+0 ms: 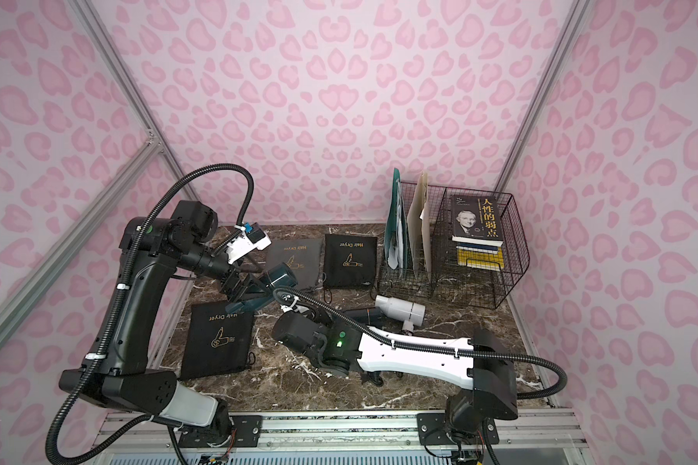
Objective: Pack away hair dryers
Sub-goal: Pick up the hair dryer from the center of the board.
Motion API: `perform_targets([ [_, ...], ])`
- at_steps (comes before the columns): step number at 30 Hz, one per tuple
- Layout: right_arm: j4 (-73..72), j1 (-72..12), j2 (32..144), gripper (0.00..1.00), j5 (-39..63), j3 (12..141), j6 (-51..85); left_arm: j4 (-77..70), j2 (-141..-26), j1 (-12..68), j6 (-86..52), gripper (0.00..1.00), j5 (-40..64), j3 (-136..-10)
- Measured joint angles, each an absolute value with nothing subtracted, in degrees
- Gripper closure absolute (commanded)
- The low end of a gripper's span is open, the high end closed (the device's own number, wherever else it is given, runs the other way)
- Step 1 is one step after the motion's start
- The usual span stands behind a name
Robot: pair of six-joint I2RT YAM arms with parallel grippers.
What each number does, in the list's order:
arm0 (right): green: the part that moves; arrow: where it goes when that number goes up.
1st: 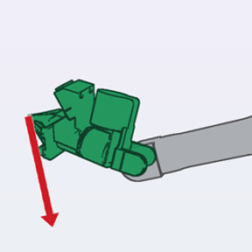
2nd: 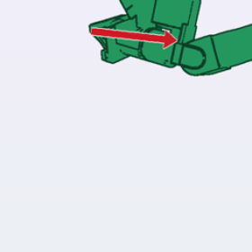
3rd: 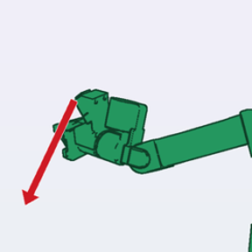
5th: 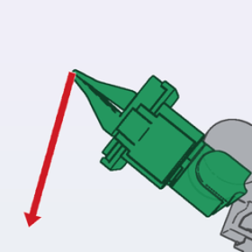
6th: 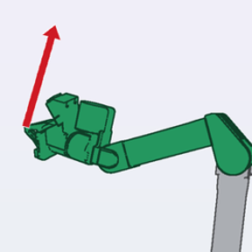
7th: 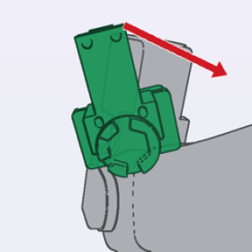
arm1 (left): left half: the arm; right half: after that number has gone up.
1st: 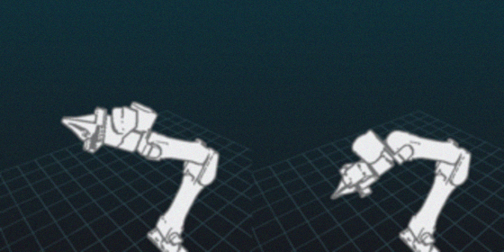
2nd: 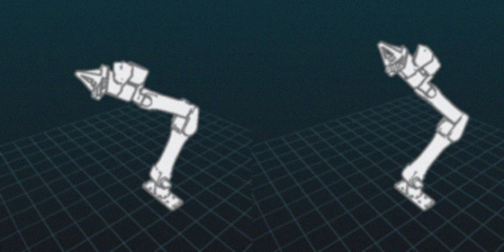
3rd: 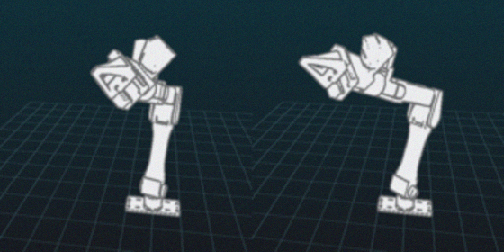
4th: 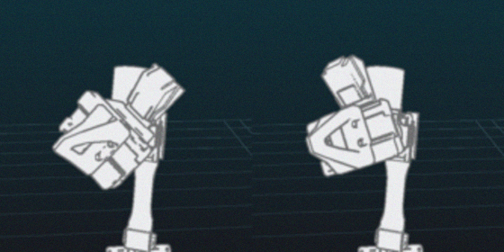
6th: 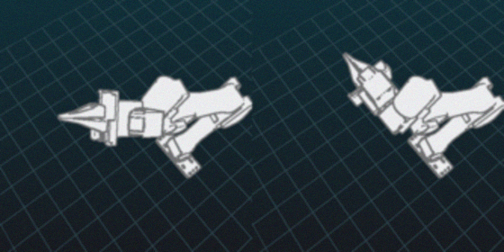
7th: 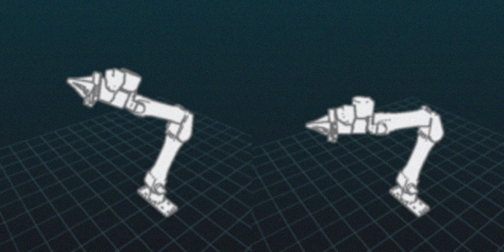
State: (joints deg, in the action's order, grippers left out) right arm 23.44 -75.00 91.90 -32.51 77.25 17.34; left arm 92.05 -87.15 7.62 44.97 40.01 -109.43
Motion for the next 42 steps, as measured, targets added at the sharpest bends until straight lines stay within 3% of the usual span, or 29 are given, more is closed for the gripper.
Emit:
perform_targets([
  [14, 20.51, -75.99, 90.87, 1.0, -35.97, 76.73, 14.48, 92.05, -86.43, 8.14, 46.52, 0.01, 40.69, -107.26],
  [26, 19.51, -76.97, 91.26, 1.0, -38.09, 76.95, 12.86, 92.07, -86.89, 10.31, 46.46, 0.14, 41.65, -106.83],
  [29, 19.18, -77.1, 91.29, 1.0, -38.79, 76.95, 12.67, 92.07, -86.89, 10.5, 46.5, 0.22, 42.28, -106.63],
  [37, 19.59, -77.17, 91.42, 1.0, -38.98, 76.95, 12.29, 92.05, -85.91, 10.81, 48.03, 0.57, 42.83, -104.57],
  [42, 19.57, -77.36, 91.72, 0.96, -38.98, 76.95, 12.27, 92.05, -85.27, 11.03, 48.03, 0.97, 42.04, -103.74],
])
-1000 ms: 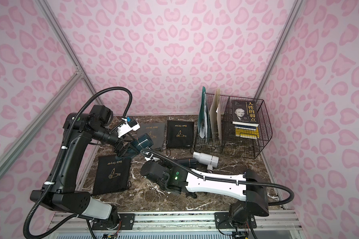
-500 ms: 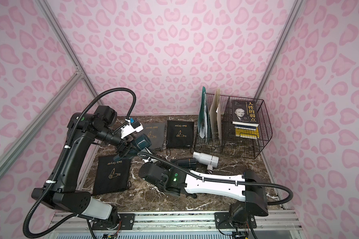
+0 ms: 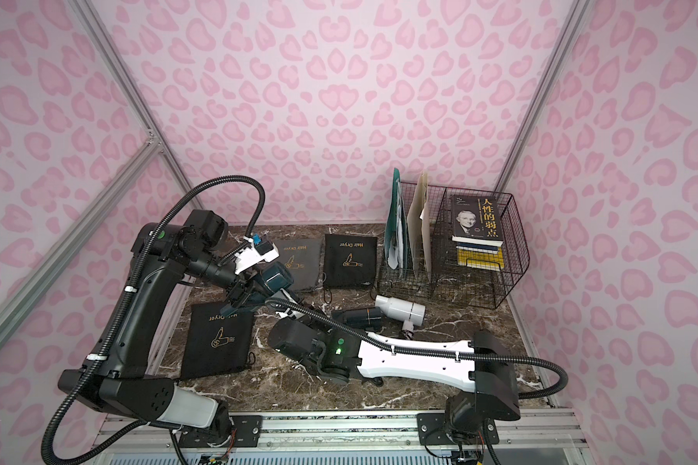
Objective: Pack away hair dryers
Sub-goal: Pick up the hair dryer from the center of the board.
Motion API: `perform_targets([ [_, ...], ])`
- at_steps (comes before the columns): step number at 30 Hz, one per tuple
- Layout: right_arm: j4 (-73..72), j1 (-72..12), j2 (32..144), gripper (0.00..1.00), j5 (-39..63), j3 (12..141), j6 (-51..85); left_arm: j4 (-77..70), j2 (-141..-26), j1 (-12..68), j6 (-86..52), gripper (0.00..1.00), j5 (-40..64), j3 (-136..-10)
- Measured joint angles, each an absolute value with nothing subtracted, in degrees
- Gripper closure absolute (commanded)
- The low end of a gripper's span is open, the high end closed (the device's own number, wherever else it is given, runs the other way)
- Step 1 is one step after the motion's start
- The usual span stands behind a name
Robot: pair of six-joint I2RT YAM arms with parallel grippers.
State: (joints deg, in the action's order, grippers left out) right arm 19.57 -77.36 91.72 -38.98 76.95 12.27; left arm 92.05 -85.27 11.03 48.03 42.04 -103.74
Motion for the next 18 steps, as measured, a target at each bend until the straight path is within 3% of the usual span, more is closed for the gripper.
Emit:
perform_targets([
  [3, 19.62, -77.41, 91.72, 0.77, -39.0, 76.95, 12.27, 92.05, -85.14, 11.16, 48.01, 0.98, 41.74, -103.74],
  [7, 19.59, -77.49, 91.7, 0.6, -39.2, 76.95, 12.36, 92.05, -84.79, 11.27, 48.01, 0.98, 41.47, -103.94],
  [18, 17.8, -74.67, 85.12, 0.43, -31.09, 72.62, 16.95, 92.03, -83.55, 11.42, 48.25, 0.98, 41.28, -106.19],
])
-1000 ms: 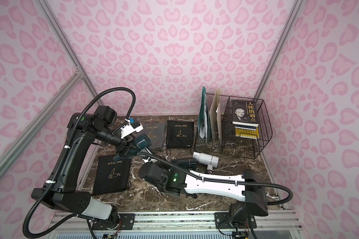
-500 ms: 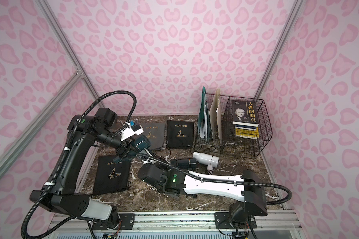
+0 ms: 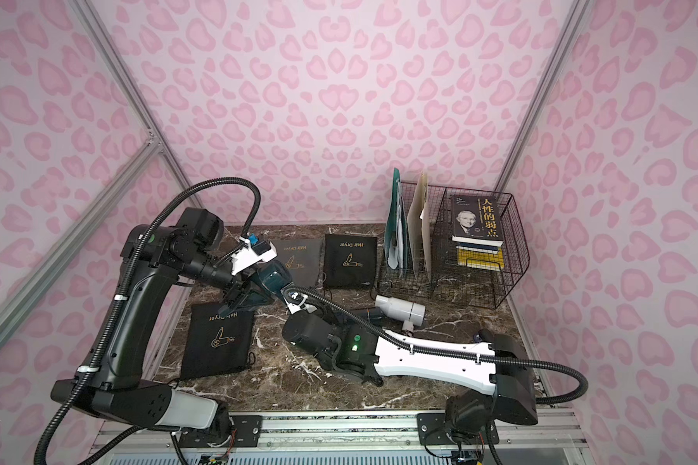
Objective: Pack away hair dryers
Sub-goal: Pick up the hair dryer from the center of the board.
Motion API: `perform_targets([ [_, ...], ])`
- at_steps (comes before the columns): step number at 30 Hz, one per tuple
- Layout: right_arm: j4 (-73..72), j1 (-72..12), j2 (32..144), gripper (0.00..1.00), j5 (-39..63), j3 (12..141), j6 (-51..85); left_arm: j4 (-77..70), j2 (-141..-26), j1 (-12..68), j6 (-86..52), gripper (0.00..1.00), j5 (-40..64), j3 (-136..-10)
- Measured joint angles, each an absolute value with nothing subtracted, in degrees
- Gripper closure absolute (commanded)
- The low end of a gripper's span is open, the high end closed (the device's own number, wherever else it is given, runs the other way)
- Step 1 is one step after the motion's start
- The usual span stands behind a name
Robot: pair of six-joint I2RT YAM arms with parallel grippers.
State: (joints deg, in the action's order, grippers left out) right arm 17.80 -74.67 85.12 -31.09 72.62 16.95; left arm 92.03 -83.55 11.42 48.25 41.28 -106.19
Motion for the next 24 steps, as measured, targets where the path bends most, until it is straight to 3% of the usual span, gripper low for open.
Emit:
perform_targets([
  [8, 18.76, -71.31, 80.29, 0.36, -19.84, 71.83, 17.34, 92.07, -83.66, 11.35, 48.45, 0.98, 41.32, -107.09],
  [17, 21.23, -63.92, 76.62, 0.36, 1.04, 74.08, 15.59, 92.05, -83.42, 12.01, 47.33, 0.98, 45.76, -109.16],
  [24, 27.05, -58.11, 75.0, 0.37, 18.33, 76.51, 11.88, 92.05, -81.41, 16.84, 46.09, 0.98, 48.47, -109.06],
])
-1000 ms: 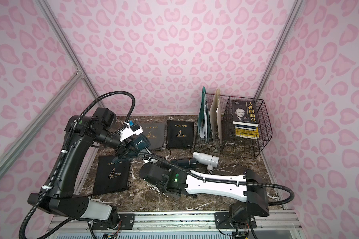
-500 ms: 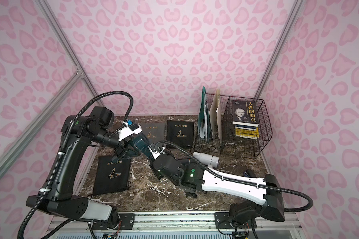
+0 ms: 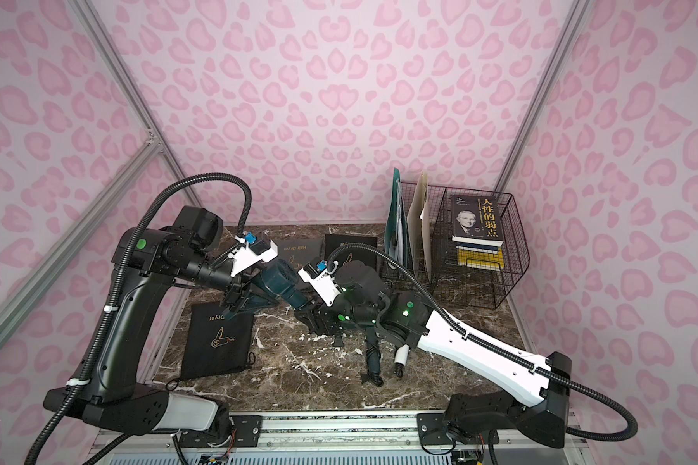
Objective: Pack away hair dryers
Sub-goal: Pick up the hair dryer from the center of the board, then fold the hair dryer.
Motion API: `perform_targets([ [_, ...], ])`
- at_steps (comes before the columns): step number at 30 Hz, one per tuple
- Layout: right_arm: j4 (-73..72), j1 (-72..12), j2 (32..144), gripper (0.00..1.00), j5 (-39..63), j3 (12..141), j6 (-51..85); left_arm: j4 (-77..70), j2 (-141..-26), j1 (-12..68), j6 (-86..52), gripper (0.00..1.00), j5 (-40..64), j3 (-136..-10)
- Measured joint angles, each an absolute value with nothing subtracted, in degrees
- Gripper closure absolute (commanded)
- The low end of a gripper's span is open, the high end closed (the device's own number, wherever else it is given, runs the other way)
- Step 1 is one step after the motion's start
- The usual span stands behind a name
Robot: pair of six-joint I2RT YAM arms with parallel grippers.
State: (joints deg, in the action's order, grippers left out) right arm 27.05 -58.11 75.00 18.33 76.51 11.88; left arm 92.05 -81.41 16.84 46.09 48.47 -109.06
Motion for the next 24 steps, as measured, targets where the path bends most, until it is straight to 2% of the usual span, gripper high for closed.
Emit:
perform_targets([
  [17, 32.49, -52.9, 69.19, 0.43, 33.17, 71.88, 9.17, 92.07, -81.1, 19.51, 45.87, 0.98, 50.26, -110.69],
  [21, 32.49, -52.56, 69.23, 0.55, 35.18, 71.72, 8.8, 92.07, -81.1, 19.73, 45.47, 0.98, 50.92, -110.89],
  [24, 32.45, -52.38, 69.23, 0.59, 36.56, 71.72, 9.04, 92.05, -81.1, 19.84, 45.45, 0.98, 51.18, -110.89],
])
